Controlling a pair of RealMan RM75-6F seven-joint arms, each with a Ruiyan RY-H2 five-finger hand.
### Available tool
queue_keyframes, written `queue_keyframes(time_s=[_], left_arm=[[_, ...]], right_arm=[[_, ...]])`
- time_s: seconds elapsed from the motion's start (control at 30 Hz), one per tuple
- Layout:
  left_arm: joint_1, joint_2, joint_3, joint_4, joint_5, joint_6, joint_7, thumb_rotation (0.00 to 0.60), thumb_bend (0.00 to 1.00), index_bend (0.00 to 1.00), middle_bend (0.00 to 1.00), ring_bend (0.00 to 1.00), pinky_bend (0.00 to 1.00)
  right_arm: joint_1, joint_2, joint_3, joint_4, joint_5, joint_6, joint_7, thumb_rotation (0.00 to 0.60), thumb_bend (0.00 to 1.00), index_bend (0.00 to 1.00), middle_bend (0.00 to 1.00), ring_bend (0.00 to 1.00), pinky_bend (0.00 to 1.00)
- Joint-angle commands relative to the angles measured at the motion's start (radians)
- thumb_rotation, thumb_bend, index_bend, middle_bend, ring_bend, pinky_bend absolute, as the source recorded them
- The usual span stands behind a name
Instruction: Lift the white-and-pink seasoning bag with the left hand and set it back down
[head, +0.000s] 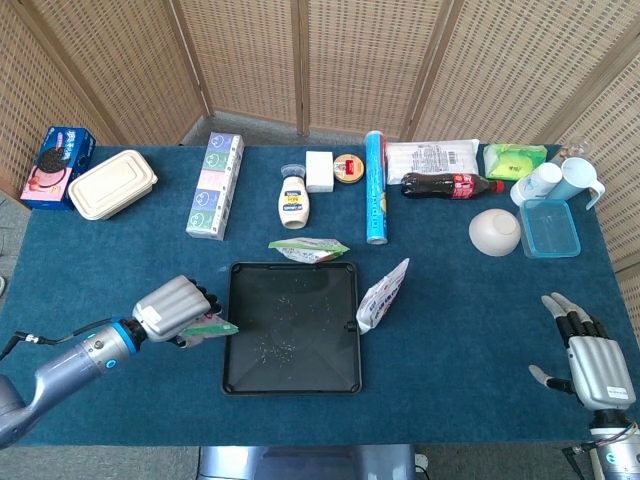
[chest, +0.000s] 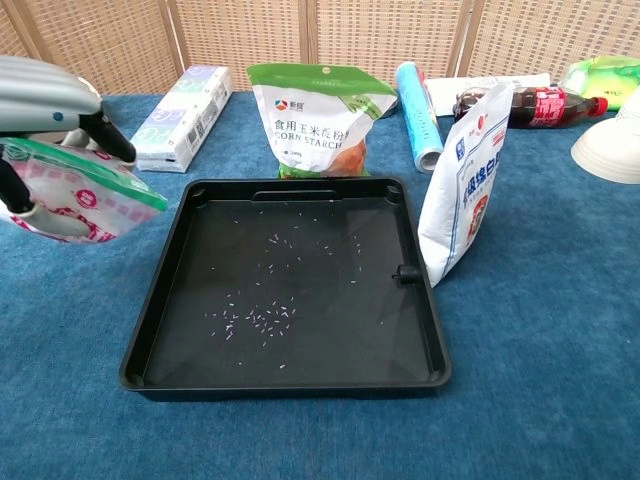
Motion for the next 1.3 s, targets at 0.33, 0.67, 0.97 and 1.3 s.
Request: queue_keyframes(time_s=[0.33,0.67,0.97,1.3], left_arm=[[-0.086,0.074,-0.042,-0.151,-0.237,-0.183,0.312,0.600,0.46,0.88,0.75,0.69,0.58],[-0.152,0.088,-0.045,-0.218,-0.442,-0.175,0.653,0.600,0.46,0.90,0.75,0.69,0.58],[-0.196,0.013,-0.028,-0.239,-0.584,-0.097,0.815,0.600,0.47,0.91,0.75,0.69,0.58],[-0.263,-0.043,0.011,-0.264,-0.694,-0.022,1.004,0.600,0.49,0.93,0.75,0.69,0.58]], right_arm=[[-0.001,-0.002,-0.001,-0.002,0.001,0.000,-0.010,0.600,0.00,0.00,0.07,0.14,0.15],[0.003,-0.010,-0.005,-0.002,0.000,-0.010,-0.027,0.600,0.00,0.00,0.07,0.14,0.15],[0.002,-0.008,-0.007,-0.004,-0.004,-0.007,-0.024,0.600,0.00,0.00,0.07,0.14,0.15],[0.003,-0.010,-0.008,-0.003,-0.005,-0.009,-0.033,0.600,0.00,0.00,0.07,0.14,0.15]])
